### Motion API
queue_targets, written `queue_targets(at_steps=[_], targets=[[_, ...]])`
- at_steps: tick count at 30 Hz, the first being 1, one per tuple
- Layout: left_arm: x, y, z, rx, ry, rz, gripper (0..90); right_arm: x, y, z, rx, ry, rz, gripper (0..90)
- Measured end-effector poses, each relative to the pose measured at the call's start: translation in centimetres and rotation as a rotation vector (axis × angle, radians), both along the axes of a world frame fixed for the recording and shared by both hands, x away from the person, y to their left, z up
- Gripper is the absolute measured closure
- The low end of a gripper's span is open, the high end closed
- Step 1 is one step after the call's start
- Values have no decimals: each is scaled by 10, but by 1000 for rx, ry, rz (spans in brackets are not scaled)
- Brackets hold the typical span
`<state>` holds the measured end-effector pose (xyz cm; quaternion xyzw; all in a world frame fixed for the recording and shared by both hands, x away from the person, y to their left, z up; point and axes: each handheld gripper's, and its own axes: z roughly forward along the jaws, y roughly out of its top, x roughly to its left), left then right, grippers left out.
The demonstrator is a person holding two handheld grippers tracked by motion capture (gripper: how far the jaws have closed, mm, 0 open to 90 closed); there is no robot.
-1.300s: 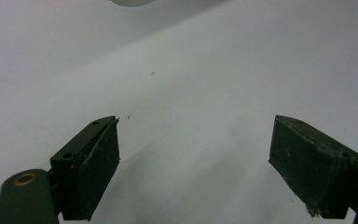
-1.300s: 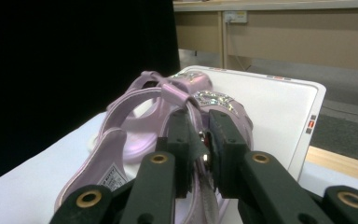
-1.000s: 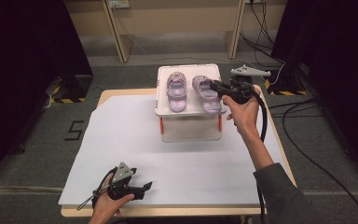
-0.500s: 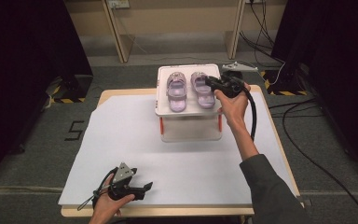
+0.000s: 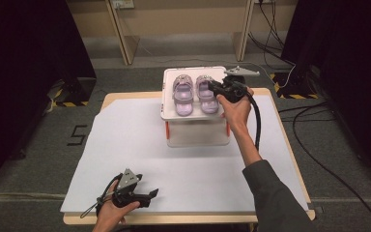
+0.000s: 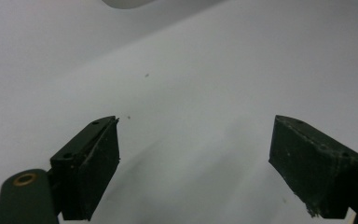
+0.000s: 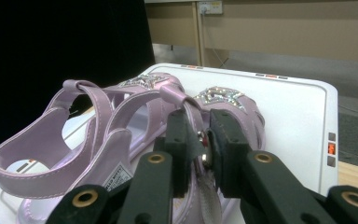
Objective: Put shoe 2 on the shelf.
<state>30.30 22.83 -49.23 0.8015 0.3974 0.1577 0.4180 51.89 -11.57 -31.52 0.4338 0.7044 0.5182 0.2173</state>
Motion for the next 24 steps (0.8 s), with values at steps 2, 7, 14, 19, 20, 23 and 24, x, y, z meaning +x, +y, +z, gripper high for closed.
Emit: queue_targets(at_steps=[2, 7, 14, 19, 20, 23, 24], targets=[[0, 0, 0, 5, 2, -2, 157, 0, 0, 0, -6, -2, 3, 780], [0, 0, 0, 4, 2, -2, 157, -1, 0, -3, 10, 7, 5, 747], [0, 0, 0, 8, 4, -2, 157, -3, -7, -4, 45, 20, -7, 590], [0, -1, 0, 6, 3, -1, 157, -10, -14, 2, 71, 14, 7, 538], [0, -1, -1, 4, 2, -1, 157, -13, -18, 5, 86, 10, 15, 524], [0, -1, -1, 5, 3, -1, 157, -18, -21, 7, 96, 3, 22, 515], [0, -1, -1, 5, 3, -1, 157, -20, -23, 8, 107, -4, 30, 509]])
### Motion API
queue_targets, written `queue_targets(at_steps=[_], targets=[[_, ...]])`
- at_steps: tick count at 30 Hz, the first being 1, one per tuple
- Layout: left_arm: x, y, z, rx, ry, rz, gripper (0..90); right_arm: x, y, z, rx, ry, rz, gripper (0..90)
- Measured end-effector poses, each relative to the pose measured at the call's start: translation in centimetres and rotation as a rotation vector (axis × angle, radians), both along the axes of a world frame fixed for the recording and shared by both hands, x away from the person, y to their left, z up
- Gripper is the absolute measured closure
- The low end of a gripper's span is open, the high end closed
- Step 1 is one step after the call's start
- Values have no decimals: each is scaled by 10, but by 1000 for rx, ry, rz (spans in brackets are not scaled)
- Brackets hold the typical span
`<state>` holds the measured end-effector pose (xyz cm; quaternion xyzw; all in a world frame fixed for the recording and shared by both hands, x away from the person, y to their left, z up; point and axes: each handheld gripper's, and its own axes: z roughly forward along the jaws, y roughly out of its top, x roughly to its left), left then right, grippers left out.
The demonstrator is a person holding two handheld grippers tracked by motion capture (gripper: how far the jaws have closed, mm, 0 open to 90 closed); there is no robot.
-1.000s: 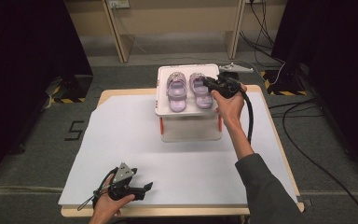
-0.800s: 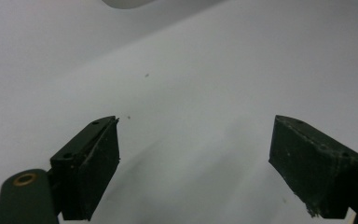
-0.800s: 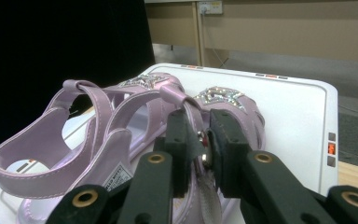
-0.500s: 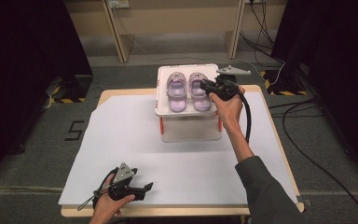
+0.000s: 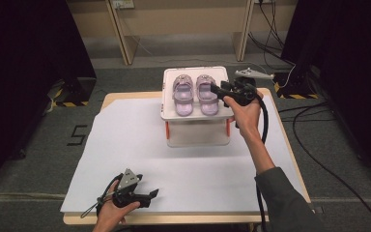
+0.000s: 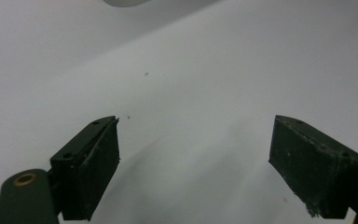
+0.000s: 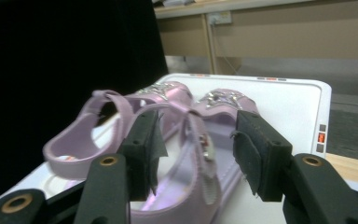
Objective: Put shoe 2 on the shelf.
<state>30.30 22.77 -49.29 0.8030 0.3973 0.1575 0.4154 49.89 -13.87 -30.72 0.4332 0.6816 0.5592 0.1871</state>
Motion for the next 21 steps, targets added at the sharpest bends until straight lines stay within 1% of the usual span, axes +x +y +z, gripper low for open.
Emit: queue_targets(at_steps=[1, 4, 5, 6, 8, 10, 11, 16, 17, 20, 21], targets=[[0, 0, 0, 0, 0, 0, 157, -5, -4, 2, 6, 5, 12, 492], [0, 0, 0, 1, 1, 1, 157, -12, -10, 3, 14, 0, 23, 490], [0, 0, 0, 2, 2, 1, 157, -14, -12, 2, 12, -6, 26, 487], [0, 0, 0, 2, 3, 1, 157, -16, -14, 2, 20, 0, 30, 483], [0, 0, 0, 3, 5, 2, 157, -18, -16, 1, 18, 1, 33, 482], [0, 0, 0, 2, 6, 2, 157, -24, -23, -2, 25, -7, 41, 482], [0, 0, 0, 2, 6, 2, 157, -24, -23, -2, 25, -7, 41, 482], [0, 0, -1, 3, 7, 3, 157, -35, -31, -5, 36, -4, 65, 465], [0, 0, -1, 2, 7, 2, 157, -40, -34, -6, 32, -10, 77, 460], [0, 0, -1, 3, 7, 3, 157, -48, -36, -8, 30, -9, 92, 446], [0, 0, -1, 3, 7, 3, 157, -48, -36, -8, 30, -9, 92, 446]])
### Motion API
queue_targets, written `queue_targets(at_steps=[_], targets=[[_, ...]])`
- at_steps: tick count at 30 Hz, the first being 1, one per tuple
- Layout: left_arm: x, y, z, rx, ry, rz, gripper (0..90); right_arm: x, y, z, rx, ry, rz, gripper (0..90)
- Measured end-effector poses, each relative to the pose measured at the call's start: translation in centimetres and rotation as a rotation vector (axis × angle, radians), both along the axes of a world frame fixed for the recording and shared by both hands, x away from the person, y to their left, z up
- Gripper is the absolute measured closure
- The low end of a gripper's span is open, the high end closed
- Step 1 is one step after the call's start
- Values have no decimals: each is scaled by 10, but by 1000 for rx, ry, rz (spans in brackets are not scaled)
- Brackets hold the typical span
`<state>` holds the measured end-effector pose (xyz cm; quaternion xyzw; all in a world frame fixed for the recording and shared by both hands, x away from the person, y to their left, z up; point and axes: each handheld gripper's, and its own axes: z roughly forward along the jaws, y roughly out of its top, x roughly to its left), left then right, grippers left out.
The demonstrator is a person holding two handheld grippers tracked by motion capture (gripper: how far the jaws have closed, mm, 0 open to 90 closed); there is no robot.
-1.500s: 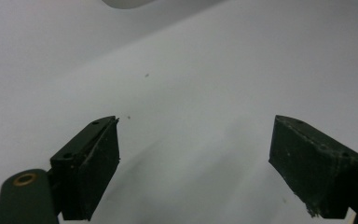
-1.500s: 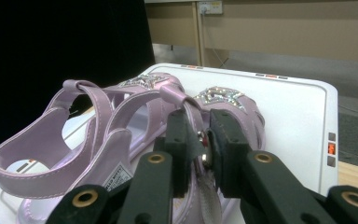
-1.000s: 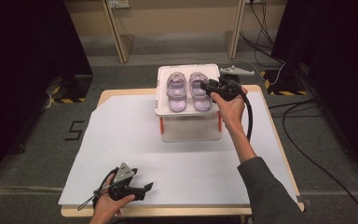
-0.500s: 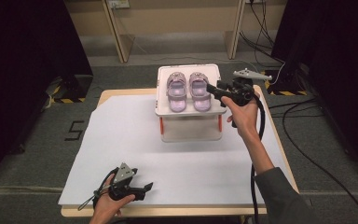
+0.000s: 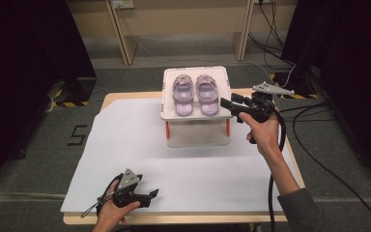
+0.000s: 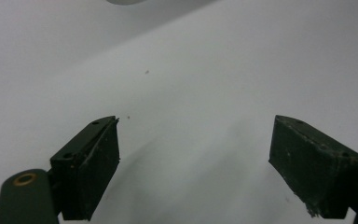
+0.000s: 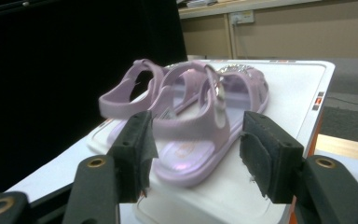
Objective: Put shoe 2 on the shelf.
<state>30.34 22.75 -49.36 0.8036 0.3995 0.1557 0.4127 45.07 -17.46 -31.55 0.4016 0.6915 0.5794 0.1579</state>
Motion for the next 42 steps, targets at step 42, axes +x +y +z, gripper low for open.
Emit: queue_targets(at_steps=[42], targets=[[1, 0, 0, 10, -2, -1, 157, -86, -29, -95, 18, 69, 66, 317]])
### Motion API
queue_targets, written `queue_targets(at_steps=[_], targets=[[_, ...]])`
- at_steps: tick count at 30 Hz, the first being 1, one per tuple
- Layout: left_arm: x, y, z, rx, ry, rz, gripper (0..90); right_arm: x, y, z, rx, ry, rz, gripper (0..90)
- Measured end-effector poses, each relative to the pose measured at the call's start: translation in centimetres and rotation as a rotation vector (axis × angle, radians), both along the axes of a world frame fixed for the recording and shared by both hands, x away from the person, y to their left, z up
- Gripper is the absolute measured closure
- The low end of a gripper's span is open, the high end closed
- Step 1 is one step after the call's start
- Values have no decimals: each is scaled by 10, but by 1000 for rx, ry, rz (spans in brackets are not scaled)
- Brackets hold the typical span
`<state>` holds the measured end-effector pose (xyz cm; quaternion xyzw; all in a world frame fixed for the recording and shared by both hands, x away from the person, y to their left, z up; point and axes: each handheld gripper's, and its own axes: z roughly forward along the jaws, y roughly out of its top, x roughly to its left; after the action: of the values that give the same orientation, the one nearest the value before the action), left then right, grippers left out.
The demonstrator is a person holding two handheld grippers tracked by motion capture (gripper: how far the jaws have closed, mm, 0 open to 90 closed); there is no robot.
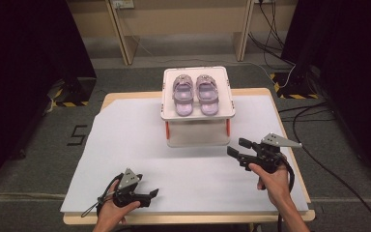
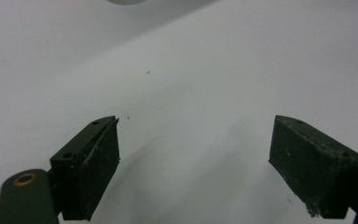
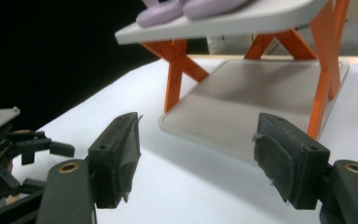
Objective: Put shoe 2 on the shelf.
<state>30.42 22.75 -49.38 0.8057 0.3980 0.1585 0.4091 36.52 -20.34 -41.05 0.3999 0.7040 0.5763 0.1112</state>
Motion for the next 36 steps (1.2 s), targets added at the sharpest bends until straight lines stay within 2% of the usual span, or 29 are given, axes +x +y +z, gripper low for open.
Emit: queue_targets(at_steps=[7, 10, 13, 18, 20, 22, 29, 36], targets=[[-1, 0, 0, -2, -3, -1, 157, -9, 1, -26, -3, 37, 39, 270], [-1, 0, 1, -3, -4, 1, 157, -12, 0, -32, -3, 40, 47, 263], [-1, 0, 0, -4, -3, 3, 157, -22, -5, -41, -6, 53, 56, 247], [-2, 0, 0, 3, -3, -3, 157, -31, -10, -47, -20, 59, 55, 245], [-2, 0, 0, -1, -4, 0, 157, -37, -16, -52, -24, 80, 46, 244], [-2, 0, 0, 0, -4, -1, 157, -38, -18, -55, -32, 80, 47, 243], [-2, 0, 0, 7, -2, -8, 157, -48, -30, -72, -75, 135, 35, 216], [-2, -1, 0, 7, 0, -8, 157, -55, -36, -80, -102, 180, 32, 172]])
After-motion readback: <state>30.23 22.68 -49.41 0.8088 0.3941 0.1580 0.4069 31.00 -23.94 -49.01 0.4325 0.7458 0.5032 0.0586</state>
